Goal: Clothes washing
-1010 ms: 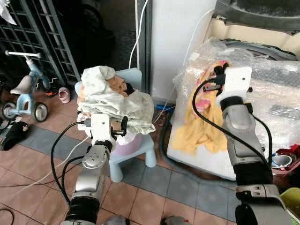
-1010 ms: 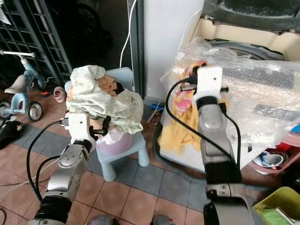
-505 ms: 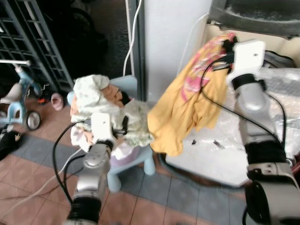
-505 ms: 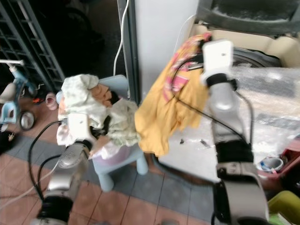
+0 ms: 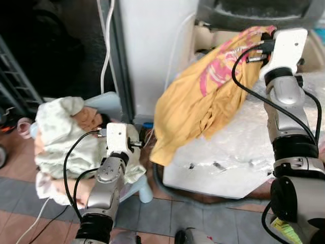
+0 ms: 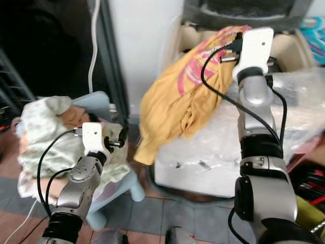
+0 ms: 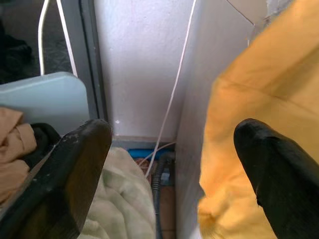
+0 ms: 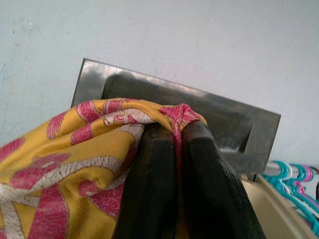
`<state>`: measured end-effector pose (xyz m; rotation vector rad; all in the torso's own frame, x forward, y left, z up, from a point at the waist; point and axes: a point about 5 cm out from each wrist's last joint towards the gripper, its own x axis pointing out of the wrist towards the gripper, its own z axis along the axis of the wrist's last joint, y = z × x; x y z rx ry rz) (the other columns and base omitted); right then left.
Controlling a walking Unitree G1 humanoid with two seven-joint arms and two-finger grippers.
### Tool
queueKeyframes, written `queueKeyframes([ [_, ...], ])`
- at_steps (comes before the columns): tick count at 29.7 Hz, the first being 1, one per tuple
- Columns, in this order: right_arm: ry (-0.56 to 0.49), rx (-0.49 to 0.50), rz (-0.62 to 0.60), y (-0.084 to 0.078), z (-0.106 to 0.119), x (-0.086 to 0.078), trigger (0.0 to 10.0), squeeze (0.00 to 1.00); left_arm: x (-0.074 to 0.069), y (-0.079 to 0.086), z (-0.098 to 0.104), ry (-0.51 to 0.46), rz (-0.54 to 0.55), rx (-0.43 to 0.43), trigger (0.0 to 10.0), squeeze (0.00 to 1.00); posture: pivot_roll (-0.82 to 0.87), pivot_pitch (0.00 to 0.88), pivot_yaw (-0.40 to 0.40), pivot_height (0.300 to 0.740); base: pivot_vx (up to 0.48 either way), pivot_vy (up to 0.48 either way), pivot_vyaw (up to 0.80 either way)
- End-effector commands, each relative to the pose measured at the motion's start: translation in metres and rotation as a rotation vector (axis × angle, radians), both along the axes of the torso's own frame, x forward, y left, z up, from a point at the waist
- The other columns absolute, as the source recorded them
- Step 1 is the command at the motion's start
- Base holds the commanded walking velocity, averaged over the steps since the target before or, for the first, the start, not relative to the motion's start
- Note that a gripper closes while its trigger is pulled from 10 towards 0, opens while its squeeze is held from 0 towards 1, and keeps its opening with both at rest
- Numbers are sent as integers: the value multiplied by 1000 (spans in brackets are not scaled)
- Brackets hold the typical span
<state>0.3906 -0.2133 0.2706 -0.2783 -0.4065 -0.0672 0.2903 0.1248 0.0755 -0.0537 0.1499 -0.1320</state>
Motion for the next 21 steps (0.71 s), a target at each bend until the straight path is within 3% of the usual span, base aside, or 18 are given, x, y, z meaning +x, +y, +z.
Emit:
queueKeyframes([
  [1, -78, -36, 27, 3, 28, 2, 10000, 0, -1, 5, 0, 0, 15, 1, 10000, 0, -37, 0, 21, 740, 334, 0, 0],
  [7, -216, -129, 18, -2, 87, 4, 10000, 0, -1, 5, -1, 8, 27, 2, 10000, 0, -36, 0, 16, 740, 199, 0, 0],
  [10, -270, -165, 19, 0, 105, 2, 10000, 0, 0, 5, -2, 10, 29, 0, 10000, 0, -36, 0, 14, 740, 0, 0, 0],
  [13, -318, -186, 15, 1, 120, -1, 10000, 0, -1, 5, -2, 11, 35, 0, 10000, 0, -34, 0, 3, 740, 0, 0, -800],
  [18, -153, -178, 62, 5, 85, 13, 10000, 0, -2, 3, -1, 4, 39, -7, 10000, 0, -28, 0, -8, 740, 0, 0, -294],
  [19, -23, -172, 96, 9, 54, 20, 10000, 0, -2, 3, -1, 3, 44, -10, 10000, 0, -25, 0, -9, 740, 0, 0, 0],
  [21, 133, -157, 129, 13, 19, 24, 10000, 0, -3, 4, -1, 4, 49, -11, 10000, 0, -24, 0, -9, 740, 0, 0, 0],
])
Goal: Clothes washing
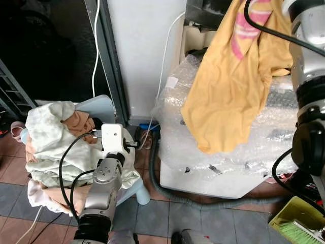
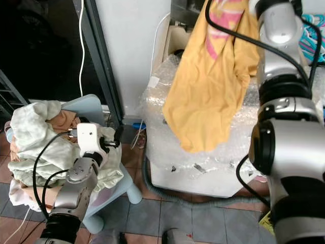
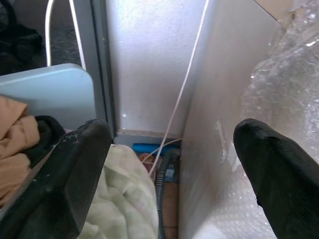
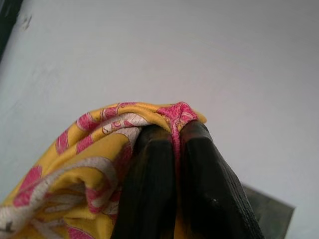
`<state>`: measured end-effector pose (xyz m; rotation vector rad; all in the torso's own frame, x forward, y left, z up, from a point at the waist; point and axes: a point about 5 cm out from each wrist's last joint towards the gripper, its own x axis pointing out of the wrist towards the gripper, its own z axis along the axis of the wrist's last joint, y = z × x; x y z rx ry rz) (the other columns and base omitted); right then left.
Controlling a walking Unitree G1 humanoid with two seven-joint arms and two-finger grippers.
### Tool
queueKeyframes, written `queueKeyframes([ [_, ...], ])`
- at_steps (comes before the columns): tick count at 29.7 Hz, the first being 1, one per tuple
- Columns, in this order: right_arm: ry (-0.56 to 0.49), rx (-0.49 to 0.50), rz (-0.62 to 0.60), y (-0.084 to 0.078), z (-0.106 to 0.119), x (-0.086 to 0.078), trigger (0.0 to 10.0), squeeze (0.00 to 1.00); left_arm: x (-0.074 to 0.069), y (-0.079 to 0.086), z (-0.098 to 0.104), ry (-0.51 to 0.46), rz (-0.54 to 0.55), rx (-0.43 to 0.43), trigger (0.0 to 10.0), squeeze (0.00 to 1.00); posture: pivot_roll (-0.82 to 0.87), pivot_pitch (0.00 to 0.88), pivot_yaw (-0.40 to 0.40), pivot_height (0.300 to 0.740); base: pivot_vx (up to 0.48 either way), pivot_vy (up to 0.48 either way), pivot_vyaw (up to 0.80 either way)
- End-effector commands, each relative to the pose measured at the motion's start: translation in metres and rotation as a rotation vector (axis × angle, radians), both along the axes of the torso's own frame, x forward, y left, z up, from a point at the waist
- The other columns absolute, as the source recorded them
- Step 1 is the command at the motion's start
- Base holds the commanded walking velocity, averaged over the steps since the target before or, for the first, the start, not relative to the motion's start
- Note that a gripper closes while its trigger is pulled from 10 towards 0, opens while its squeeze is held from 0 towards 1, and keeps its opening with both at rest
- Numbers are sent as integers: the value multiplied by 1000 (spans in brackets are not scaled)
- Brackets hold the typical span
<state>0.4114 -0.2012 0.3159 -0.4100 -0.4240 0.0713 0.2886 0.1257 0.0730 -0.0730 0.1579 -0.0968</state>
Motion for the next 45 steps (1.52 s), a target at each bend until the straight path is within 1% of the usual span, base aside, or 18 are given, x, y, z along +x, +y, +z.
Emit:
queueKeyframes([
  [1, 180, -7, 15, 2, -37, 4, 10000, 0, -1, 3, 1, -6, 15, 5, 10000, 0, -24, 0, -9, 740, 0, 0, 0],
  [2, 252, -6, 26, 2, -55, 4, 10000, 0, -2, 4, 1, -5, 16, 4, 10000, 0, -23, 0, -9, 740, 0, 0, 0],
  [3, 252, -6, 26, 2, -55, 4, 10000, 0, -2, 4, 1, -5, 16, 4, 10000, 0, -23, 0, -9, 740, 0, 0, 0],
  [4, 293, -14, 24, 1, -64, 4, 10000, 408, -2, 4, 1, -4, 16, 4, 10000, 0, -23, 0, -9, 740, 0, 0, 0],
  [5, 324, -6, 25, 0, -72, 3, 10000, 1000, -2, 4, 1, -3, 17, 4, 10000, 0, -30, 0, -8, 740, 0, 0, 0],
  [7, 355, 38, 10, -6, -81, 1, 10000, 1000, -2, 4, 0, 2, 15, 5, 10000, 0, -34, 0, -11, 740, 0, 0, 0],
  [13, 264, 83, 34, -16, -74, -5, 10000, 1000, -2, 3, -1, 7, 15, 4, 10000, 0, -40, 0, -18, 740, 0, 0, 0],
  [18, 261, 104, 222, -26, -81, -24, 10000, 1000, -4, 3, -4, 16, 19, 2, 10000, 0, -47, 0, -16, 740, 0, 0, 0],
  [20, 283, 96, 266, -30, -86, -30, 10000, 1000, -4, 3, -4, 18, 19, 2, 10000, 0, -51, 0, -14, 740, 0, 0, 0],
  [23, 466, 90, 404, -49, -112, -48, 10000, 1000, -4, 2, -6, 24, 14, 2, 10000, 0, -69, 0, -7, 740, 0, 0, 0],
  [26, 529, 81, 431, -55, -121, -52, 10000, 1000, -4, 1, -7, 24, 10, 2, 10000, 0, -69, 0, -8, 740, 0, 0, 0],
  [35, 672, 103, 334, -57, -139, -42, 10000, 1000, -6, -1, -7, 25, -5, 1, 10000, 0, -53, 0, -13, 740, 0, 0, 0],
  [38, 711, 186, 161, -65, -140, -35, 10000, 1000, -6, -1, -6, 17, -13, 0, 10000, 0, -49, 0, -13, 740, 0, 0, 0],
  [40, 671, 182, 28, -74, -132, -31, 10000, 1000, -5, -1, -5, 13, -11, 2, 10000, 0, -42, 0, -13, 740, 0, 0, 0],
  [42, 671, 182, 28, -74, -132, -31, 10000, 1000, -5, -1, -5, 13, -11, 2, 10000, 0, -42, 0, -13, 740, 0, 0, 0],
  [43, 619, 193, -70, -82, -123, -29, 10000, 1000, -5, 0, -5, 12, -10, 3, 10000, 0, -43, 0, -11, 740, 0, 0, 0],
  [44, 619, 193, -70, -82, -123, -29, 10000, 1000, -5, 0, -5, 12, -10, 3, 10000, 0, -43, 0, -11, 740, 0, 0, 0],
  [45, 503, 225, -214, -96, -102, -26, 10000, 1000, -5, 0, -5, 13, -9, 5, 10000, 0, -41, 0, -9, 740, 0, 0, 0],
])
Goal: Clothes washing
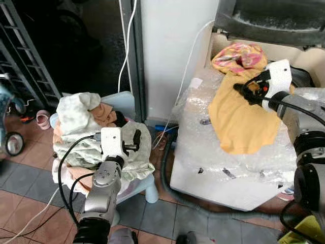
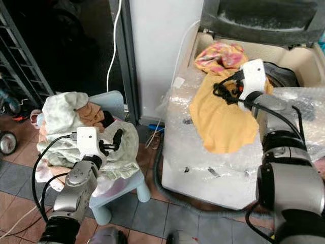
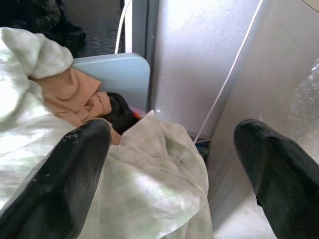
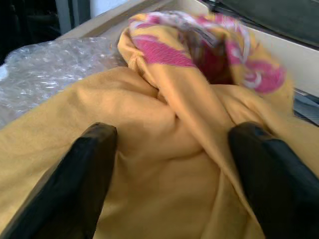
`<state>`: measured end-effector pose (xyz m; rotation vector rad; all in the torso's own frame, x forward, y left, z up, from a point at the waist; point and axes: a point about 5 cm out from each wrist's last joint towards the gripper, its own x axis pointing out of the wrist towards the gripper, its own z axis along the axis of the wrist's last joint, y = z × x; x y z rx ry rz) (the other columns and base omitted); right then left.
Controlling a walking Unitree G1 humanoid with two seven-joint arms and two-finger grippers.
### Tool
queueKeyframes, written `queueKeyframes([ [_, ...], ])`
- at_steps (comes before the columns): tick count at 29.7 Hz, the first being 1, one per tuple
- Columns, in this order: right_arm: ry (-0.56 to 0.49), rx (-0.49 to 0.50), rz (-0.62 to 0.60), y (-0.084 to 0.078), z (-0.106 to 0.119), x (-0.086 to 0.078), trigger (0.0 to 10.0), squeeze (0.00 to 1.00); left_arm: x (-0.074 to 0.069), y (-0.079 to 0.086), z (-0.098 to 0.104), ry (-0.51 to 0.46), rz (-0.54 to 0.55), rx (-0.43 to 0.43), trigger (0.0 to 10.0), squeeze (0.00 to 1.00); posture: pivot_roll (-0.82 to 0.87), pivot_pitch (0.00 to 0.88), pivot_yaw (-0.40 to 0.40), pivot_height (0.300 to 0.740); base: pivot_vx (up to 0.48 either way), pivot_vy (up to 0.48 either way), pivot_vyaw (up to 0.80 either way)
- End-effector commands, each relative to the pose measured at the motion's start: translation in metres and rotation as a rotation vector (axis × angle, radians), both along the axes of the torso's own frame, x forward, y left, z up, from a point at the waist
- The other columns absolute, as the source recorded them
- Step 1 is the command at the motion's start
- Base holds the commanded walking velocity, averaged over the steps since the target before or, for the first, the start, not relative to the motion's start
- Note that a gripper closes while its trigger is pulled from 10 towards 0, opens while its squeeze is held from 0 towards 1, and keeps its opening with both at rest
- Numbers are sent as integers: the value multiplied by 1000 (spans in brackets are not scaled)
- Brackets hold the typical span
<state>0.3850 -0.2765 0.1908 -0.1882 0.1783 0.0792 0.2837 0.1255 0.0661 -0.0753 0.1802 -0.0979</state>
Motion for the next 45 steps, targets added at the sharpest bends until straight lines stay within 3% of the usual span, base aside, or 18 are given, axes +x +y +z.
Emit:
queueKeyframes([
  [1, -183, -33, -275, -32, 45, 0, 10000, 1000, 1, 1, 2, -8, -7, 11, 10000, 0, -39, 0, -8, 740, 0, 0, 0],
  [3, -345, -9, -392, -42, 77, -1, 10000, 1000, 1, 1, 1, -7, -6, 16, 10000, 0, -38, 0, -8, 740, 0, 0, 0],
  [6, -443, -6, -393, -38, 96, 0, 10000, 1000, 1, 3, 1, -5, 1, 23, 10000, 0, -39, 0, -7, 740, 0, 0, 0],
  [9, -544, -86, -282, -19, 112, 3, 10000, 1000, 1, 4, 1, -6, 5, 30, 10000, 0, -39, 0, -8, 740, 0, 0, 0],
  [13, -581, -117, -142, 2, 109, 5, 10000, 1000, 1, 3, 3, -29, -7, 20, 10000, 0, -46, 0, -9, 740, 0, 0, 0],
  [16, -549, -75, -27, 18, 86, 4, 10000, 1000, 1, 2, 4, -32, -9, 19, 10000, 0, -48, 0, -8, 740, 296, 0, 0],
  [17, -521, -73, 63, 27, 68, 1, 10000, 1000, 2, 1, 4, -32, -12, 19, 10000, 0, -49, 0, -5, 740, 322, 0, 0],
  [18, -521, -73, 63, 27, 68, 1, 10000, 1000, 2, 1, 4, -32, -12, 19, 10000, 0, -49, 0, -5, 740, 322, 0, 0],
  [20, -448, -44, 177, 36, 48, -3, 10000, 1000, 2, 0, 4, -33, -17, 19, 10000, 0, -53, 0, -3, 740, 322, 0, 0],
  [25, -221, -31, 343, 40, 2, -16, 10000, 1000, 3, 0, 4, -32, -19, 19, 10000, 0, -59, 0, 0, 740, 322, 0, 0],
  [27, -191, -42, 356, 39, -4, -17, 10000, 1000, 3, 0, 4, -32, -18, 19, 10000, 0, -59, 0, 0, 740, 315, 0, 0],
  [28, -118, -49, 363, 37, -16, -19, 10000, 984, 4, 1, 3, -27, -11, 20, 10000, 0, -58, 0, -4, 740, 0, 0, 0],
  [33, 15, -35, 366, 31, -32, -25, 10000, 945, 3, 1, 2, -24, -4, 16, 10000, 0, -51, 0, -7, 740, 0, 0, 0],
  [35, 190, -67, 291, 12, -53, -31, 10000, 871, 1, 1, 2, -21, 3, 13, 10000, 0, -43, 0, -11, 740, 0, 0, 0],
  [37, 227, -78, 229, 4, -58, -33, 10000, 871, 0, 1, 1, -20, 5, 15, 10000, 0, -41, 0, -13, 740, 0, 0, 0],
  [43, 174, -3, 69, -14, -52, -32, 10000, 875, 1, 4, 1, -18, 16, 17, 10000, 0, -42, 0, -15, 740, 0, 0, 0],
  [45, 57, 94, -34, -25, -39, -30, 10000, 878, 1, 3, 1, -18, 14, 17, 10000, 0, -46, 0, -12, 740, 0, 0, 0],
])
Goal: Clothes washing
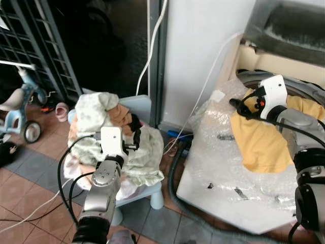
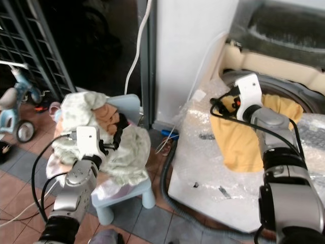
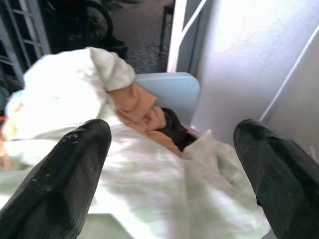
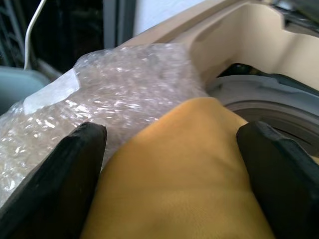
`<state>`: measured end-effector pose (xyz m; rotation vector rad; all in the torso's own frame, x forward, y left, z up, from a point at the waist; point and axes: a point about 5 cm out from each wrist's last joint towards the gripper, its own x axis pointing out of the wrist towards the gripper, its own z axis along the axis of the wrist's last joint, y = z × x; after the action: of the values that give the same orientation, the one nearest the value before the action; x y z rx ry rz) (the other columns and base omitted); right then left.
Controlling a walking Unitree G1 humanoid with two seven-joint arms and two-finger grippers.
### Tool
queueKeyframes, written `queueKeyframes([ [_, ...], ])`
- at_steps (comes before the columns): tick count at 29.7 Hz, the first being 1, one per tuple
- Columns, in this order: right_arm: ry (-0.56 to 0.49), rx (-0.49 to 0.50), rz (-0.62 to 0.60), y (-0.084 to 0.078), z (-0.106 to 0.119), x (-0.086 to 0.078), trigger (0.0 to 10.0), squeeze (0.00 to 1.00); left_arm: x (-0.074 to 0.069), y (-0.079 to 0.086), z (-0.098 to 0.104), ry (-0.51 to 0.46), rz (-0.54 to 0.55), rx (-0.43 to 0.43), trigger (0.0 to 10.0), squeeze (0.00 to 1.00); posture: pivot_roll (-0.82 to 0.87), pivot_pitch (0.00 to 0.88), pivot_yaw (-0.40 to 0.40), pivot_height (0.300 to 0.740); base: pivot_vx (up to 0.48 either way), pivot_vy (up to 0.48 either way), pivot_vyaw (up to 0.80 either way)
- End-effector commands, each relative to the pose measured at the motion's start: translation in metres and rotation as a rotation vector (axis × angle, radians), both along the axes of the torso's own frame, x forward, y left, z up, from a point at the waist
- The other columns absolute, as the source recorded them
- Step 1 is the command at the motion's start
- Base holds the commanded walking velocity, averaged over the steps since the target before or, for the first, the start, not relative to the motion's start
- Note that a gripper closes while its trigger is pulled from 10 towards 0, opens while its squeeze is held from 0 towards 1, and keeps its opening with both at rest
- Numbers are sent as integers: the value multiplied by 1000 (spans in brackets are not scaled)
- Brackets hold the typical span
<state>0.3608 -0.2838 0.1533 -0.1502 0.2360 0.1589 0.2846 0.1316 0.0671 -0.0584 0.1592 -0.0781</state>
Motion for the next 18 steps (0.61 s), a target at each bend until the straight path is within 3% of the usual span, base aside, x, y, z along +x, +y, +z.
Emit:
queueKeyframes([
  [1, -33, 92, -169, -25, 2, -6, 10000, 878, 1, -4, 0, 3, -7, -1, 10000, 0, -47, 0, -11, 740, 0, 0, 0],
  [7, -217, 109, -345, -52, 34, -7, 10000, 875, 1, -4, 0, -1, -7, 1, 10000, 0, -46, 0, -11, 740, 0, 0, 0],
  [9, -284, -3, -472, -66, 48, -11, 10000, 882, 1, -3, -1, 3, -3, 4, 10000, 0, -47, 0, -10, 740, 0, 0, 0],
  [11, -333, -52, -512, -71, 57, -13, 10000, 882, 1, -3, -1, 4, -3, 5, 10000, 0, -47, 0, -10, 740, 0, 0, 0],
  [14, -372, -50, -480, -67, 65, -10, 10000, 882, 2, -3, -1, 3, -1, 6, 10000, 0, -48, 0, -10, 740, 0, 0, 0],
  [15, -299, -43, -335, -53, 54, -6, 10000, 784, 2, -3, -1, 2, 0, 6, 10000, 0, -48, 0, -10, 740, 0, 0, 0],
  [16, -299, -43, -335, -53, 54, -6, 10000, 784, 2, -3, -1, 2, 0, 6, 10000, 0, -48, 0, -10, 740, 0, 0, 0],
  [17, -230, -18, -210, -43, 42, -6, 10000, 655, 1, -3, -1, 3, 1, 5, 10000, 0, -49, 0, -15, 740, 0, 0, 0],
  [18, -210, -7, -172, -40, 38, -6, 10000, 655, 1, -3, -1, 4, 1, 4, 10000, 0, -49, 0, -15, 740, 0, 0, 0],
])
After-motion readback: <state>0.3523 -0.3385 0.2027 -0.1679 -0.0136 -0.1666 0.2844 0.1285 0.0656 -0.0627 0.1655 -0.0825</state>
